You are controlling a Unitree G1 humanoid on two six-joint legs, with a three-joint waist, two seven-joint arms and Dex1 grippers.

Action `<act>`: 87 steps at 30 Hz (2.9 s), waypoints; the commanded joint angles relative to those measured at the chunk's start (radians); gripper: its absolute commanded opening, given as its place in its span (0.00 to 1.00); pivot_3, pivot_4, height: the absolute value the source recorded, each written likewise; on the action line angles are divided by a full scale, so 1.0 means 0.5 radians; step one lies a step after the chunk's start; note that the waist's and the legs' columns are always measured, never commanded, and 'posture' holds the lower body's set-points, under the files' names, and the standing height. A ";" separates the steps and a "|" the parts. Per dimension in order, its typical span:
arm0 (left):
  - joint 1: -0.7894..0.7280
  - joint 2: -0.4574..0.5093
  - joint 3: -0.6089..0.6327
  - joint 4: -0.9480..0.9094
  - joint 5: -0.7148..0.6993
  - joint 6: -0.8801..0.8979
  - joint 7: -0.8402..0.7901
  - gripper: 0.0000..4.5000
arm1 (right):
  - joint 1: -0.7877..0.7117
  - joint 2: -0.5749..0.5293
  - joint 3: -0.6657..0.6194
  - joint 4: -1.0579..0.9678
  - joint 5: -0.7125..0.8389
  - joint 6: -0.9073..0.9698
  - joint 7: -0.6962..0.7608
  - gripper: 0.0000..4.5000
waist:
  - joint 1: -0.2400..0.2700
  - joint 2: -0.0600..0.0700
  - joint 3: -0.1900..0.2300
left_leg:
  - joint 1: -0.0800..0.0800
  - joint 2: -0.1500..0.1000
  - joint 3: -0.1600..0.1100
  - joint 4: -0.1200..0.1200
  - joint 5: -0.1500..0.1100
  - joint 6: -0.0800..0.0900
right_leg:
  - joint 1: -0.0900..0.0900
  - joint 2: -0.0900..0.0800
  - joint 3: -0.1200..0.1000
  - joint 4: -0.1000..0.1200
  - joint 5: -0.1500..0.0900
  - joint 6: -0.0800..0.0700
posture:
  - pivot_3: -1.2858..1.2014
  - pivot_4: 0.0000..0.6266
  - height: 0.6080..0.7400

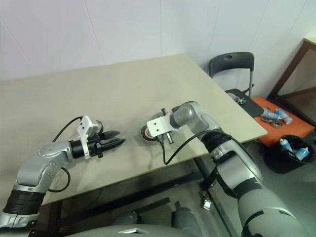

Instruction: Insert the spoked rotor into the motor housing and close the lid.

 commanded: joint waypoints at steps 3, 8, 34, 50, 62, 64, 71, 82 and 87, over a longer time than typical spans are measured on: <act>-0.044 -0.006 0.009 -0.013 0.004 -0.048 -0.016 0.54 | 0.018 0.048 0.021 0.054 -0.053 0.014 -0.096 0.01 | -0.002 0.000 0.000 | 0.000 0.001 0.000 0.000 0.000 0.000 | 0.000 0.001 0.000 0.000 0.000 0.000 | 0.52 0.00 1.00; -0.037 -0.005 0.020 0.001 0.009 -0.056 -0.025 0.54 | 0.041 0.073 0.032 0.039 -0.063 0.025 -0.129 0.01 | -0.001 0.000 0.000 | 0.001 0.004 0.001 0.000 0.000 0.000 | 0.000 0.004 0.002 0.000 0.000 0.000 | 0.52 0.00 1.00; -0.007 -0.045 0.002 -0.016 0.018 -0.065 -0.005 0.54 | 0.073 0.017 0.041 0.094 -0.155 -0.055 -0.241 0.01 | 0.001 0.000 0.000 | 0.003 0.004 0.002 -0.001 0.000 0.000 | 0.000 0.005 0.004 0.000 0.000 -0.001 | 0.52 0.00 1.00; -0.008 -0.048 -0.013 -0.029 0.010 -0.056 0.014 0.54 | 0.056 0.022 0.042 0.150 -0.174 -0.078 -0.266 0.01 | 0.002 -0.001 0.000 | 0.011 0.004 0.003 -0.002 0.000 0.000 | 0.007 0.004 0.005 -0.002 -0.001 -0.001 | 0.52 0.00 1.00; -0.035 -0.057 -0.028 0.001 0.008 -0.055 0.002 0.54 | 0.184 0.080 -0.201 -0.446 0.429 0.765 0.325 0.01 | 0.002 0.001 0.001 | 0.000 0.005 0.003 -0.006 -0.001 0.001 | -0.005 0.004 0.005 -0.001 0.000 0.001 | 0.52 0.00 1.00; -0.041 -0.056 -0.028 0.019 0.011 -0.061 -0.008 0.54 | 0.218 0.071 -0.195 -0.467 0.416 0.756 0.279 0.01 | 0.002 0.001 0.001 | -0.001 0.005 0.002 -0.006 -0.001 0.001 | -0.006 0.005 0.005 -0.001 0.000 0.000 | 0.52 0.00 1.00; -0.029 -0.051 -0.030 0.118 0.041 -0.141 -0.060 0.54 | 0.302 0.094 -0.298 -0.610 0.509 0.973 0.157 0.01 | 0.003 0.000 0.001 | -0.013 0.004 0.003 -0.005 -0.001 0.000 | -0.016 0.005 0.005 -0.002 0.000 0.001 | 0.52 0.00 1.00; -0.016 -0.054 -0.030 0.174 0.060 -0.205 -0.104 0.54 | 0.474 0.161 -0.734 -1.089 0.983 1.877 -0.171 0.01 | 0.017 0.000 0.000 | -0.020 0.004 0.002 -0.005 -0.001 0.000 | -0.021 0.001 0.003 -0.003 0.001 0.001 | 0.52 0.00 1.00; -0.022 -0.050 -0.045 0.130 0.055 -0.171 -0.096 0.54 | 0.648 0.111 -0.727 -1.306 1.059 2.007 -0.264 0.01 | 0.015 0.001 0.001 | -0.022 0.000 0.003 -0.005 -0.001 0.000 | -0.023 -0.006 0.003 -0.003 0.000 0.000 | 0.52 0.00 1.00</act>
